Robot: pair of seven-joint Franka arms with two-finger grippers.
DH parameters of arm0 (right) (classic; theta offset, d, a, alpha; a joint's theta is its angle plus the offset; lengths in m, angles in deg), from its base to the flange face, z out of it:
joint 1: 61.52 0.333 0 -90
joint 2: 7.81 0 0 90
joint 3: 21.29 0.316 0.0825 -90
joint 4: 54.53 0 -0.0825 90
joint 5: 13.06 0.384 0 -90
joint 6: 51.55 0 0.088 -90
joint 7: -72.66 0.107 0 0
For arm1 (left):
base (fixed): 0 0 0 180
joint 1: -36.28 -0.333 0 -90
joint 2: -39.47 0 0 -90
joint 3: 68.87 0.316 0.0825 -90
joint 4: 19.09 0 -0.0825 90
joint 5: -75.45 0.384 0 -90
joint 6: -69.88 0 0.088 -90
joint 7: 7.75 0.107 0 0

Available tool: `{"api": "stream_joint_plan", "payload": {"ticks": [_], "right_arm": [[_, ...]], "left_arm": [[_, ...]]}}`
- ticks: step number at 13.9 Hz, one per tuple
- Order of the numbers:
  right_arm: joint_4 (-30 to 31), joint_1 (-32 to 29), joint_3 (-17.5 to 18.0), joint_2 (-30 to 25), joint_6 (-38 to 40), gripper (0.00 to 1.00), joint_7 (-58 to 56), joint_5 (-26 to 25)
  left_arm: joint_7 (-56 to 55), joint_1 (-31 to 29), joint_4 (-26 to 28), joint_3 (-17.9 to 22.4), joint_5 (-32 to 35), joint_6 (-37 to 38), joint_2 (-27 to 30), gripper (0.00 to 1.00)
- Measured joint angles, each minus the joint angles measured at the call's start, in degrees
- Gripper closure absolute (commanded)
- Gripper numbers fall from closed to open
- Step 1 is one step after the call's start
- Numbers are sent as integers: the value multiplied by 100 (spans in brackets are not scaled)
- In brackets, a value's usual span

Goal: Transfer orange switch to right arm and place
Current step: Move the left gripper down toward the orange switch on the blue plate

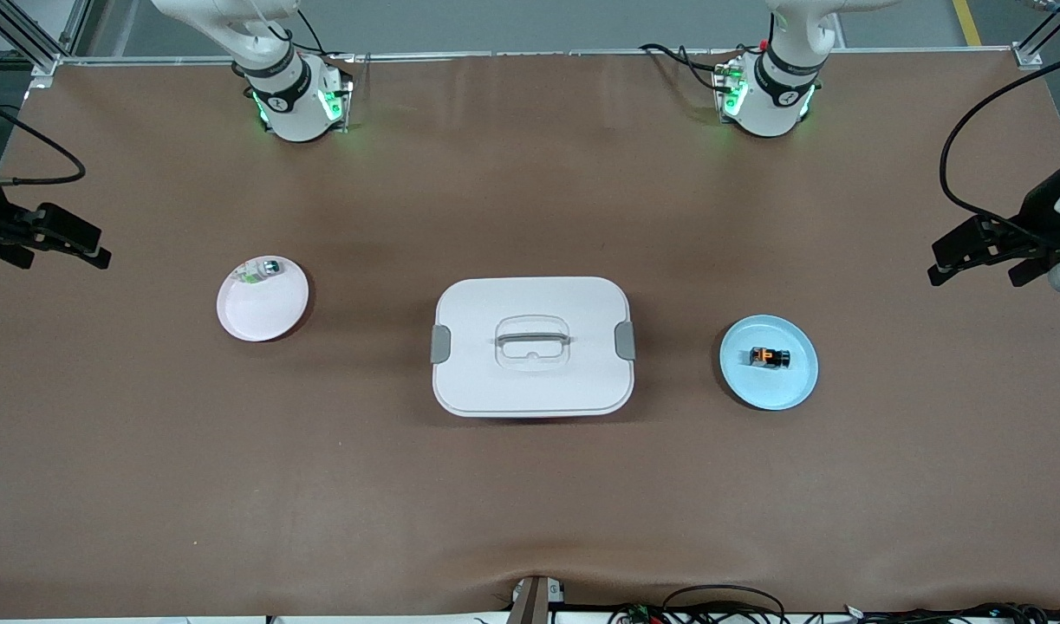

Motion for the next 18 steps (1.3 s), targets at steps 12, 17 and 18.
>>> {"api": "stream_joint_plan", "payload": {"ticks": [12,17,18], "right_arm": [[27,-15,72,5,-285,0,332,56],[45,198,102,10,-556,0,334,66],[45,290,110,10,-558,0,334,54]], "left_arm": [[-26,35,43,-22,37,7,-95,0],[-26,76,240,-70,30,82,-598,0],[-26,113,276,-78,30,67,-750,0]]}}
